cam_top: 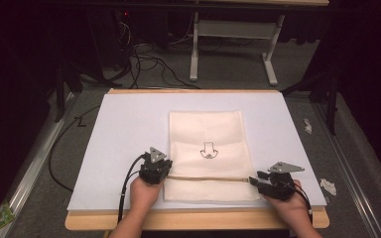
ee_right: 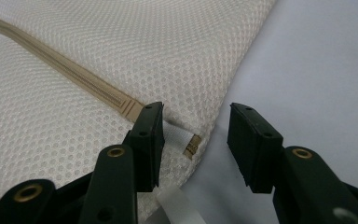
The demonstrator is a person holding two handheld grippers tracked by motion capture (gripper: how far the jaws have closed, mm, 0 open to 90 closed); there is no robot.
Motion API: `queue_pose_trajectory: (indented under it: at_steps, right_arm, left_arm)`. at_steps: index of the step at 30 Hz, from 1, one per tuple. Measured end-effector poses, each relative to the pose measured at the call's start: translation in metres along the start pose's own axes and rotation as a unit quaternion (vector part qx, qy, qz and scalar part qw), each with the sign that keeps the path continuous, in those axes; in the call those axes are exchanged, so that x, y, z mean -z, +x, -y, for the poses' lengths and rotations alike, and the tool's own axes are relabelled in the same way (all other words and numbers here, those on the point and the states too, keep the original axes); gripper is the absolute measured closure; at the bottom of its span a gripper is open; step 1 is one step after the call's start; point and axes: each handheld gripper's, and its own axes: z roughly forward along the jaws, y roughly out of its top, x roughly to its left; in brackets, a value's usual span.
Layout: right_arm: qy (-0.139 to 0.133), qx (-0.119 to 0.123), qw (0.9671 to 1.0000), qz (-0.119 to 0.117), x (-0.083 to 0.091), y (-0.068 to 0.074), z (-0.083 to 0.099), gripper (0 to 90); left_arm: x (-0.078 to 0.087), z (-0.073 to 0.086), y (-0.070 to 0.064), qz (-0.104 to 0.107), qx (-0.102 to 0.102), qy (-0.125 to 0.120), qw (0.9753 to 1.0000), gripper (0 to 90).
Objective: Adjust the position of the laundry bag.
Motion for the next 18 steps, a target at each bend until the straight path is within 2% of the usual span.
queue_pose_trajectory:
  at_steps: [2,3,4,5,6,7,8,12,15,16,18]
  right_arm:
    - [-0.002,0.002,1.0,0.0,0.0,0.0,0.0,55.9]
    - [-0.002,-0.001,1.0,0.0,0.0,-0.001,0.0,54.1]
    - [-0.002,-0.001,1.0,0.0,0.0,-0.001,0.0,54.1]
    - [-0.001,-0.007,1.0,-0.001,0.001,-0.001,0.0,51.6]
    - [-0.003,-0.014,0.9999,-0.003,0.002,-0.001,0.001,50.7]
    - [-0.004,-0.015,0.9999,-0.005,0.002,-0.002,0.001,49.3]
    - [-0.006,-0.016,0.9998,-0.007,0.002,-0.002,0.001,48.2]
    - [-0.006,-0.018,0.9998,-0.012,0.002,-0.001,0.002,50.6]
    - [-0.005,-0.016,0.9998,-0.006,0.001,0.001,0.003,52.2]
    - [-0.007,-0.015,0.9999,-0.004,0.001,0.001,0.003,53.0]
    - [-0.006,-0.012,0.9999,-0.001,0.001,0.002,0.003,54.7]
  left_arm:
    - [0.002,0.001,-0.001,0.0,-0.004,0.001,1.0,77.8]
    - [0.007,0.002,-0.002,-0.02,-0.01,-0.009,0.9997,70.2]
    - [0.007,0.002,-0.002,-0.02,-0.01,-0.009,0.9997,61.0]
    - [0.013,0.002,-0.003,-0.036,-0.007,-0.039,0.9986,54.7]
    - [0.013,0.002,-0.003,-0.036,-0.007,-0.039,0.9986,52.0]
    - [0.016,0.0,-0.002,-0.035,0.005,-0.059,0.9977,49.1]
    - [0.017,0.0,-0.002,-0.031,0.007,-0.061,0.9976,46.9]
    - [0.015,0.0,-0.004,-0.015,0.003,-0.061,0.998,45.7]
    - [0.012,0.0,-0.008,-0.002,-0.008,-0.057,0.9983,46.3]
    - [0.012,0.0,-0.01,0.009,-0.005,-0.058,0.9983,46.4]
    - [0.012,-0.001,-0.011,0.013,-0.004,-0.06,0.9981,46.5]
